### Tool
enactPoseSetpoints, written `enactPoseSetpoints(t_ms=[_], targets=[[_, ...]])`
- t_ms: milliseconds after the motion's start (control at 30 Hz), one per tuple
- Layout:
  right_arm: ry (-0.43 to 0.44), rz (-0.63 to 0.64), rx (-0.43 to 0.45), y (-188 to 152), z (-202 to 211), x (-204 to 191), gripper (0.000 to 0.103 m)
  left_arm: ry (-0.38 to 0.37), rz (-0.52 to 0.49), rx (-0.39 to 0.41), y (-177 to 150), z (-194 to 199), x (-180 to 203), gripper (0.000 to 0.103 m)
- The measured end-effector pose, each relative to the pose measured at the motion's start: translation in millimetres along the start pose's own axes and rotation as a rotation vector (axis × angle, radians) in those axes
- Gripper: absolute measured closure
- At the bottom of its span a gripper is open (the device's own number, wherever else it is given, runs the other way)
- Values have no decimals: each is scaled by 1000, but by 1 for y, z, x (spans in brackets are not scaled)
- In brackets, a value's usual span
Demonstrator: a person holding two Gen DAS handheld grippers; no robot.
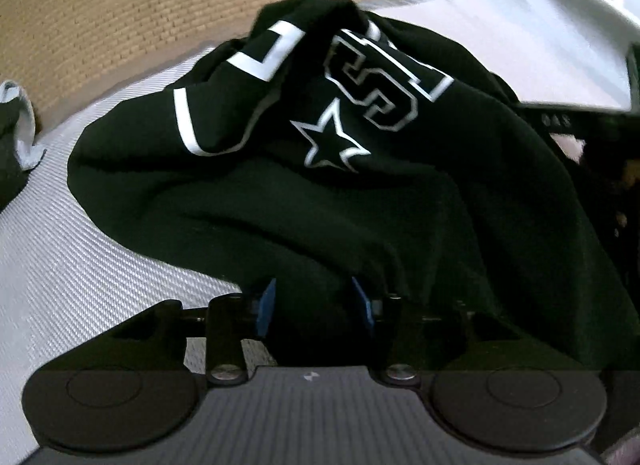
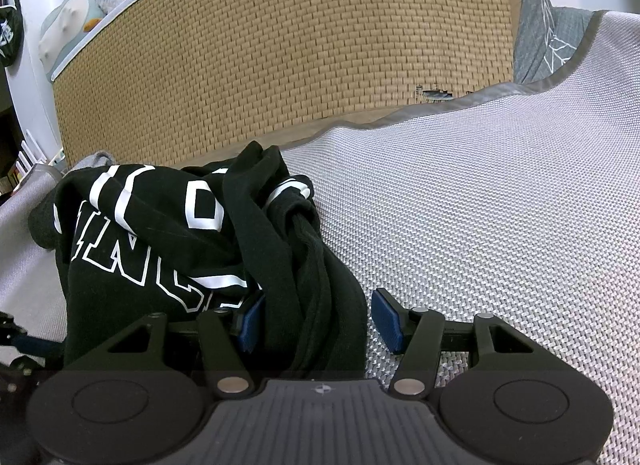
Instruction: Fold clothes
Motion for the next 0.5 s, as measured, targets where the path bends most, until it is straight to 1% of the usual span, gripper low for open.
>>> enactPoseSetpoints(t_ms=[100,267,500], targets=[[-1,-1,-1,0,0,0,42,17,-6,-2,-4,4,6,60],[-1,1,0,0,-1,0,42,40,21,-6,-12,8,11,61],[2,4,2,-1,-1,3,42,47,64,-10,-16,11,12,61]])
Point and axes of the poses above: each gripper's, at about its wrist camera, not at the fingertips, and z roughly against the way its jaws point, x to its right, y to its top, the point moved 9 cm from there along -z, roughly the way its jaws point, and after that the axes turned 6 degrees about y, right-handed, at the moved point
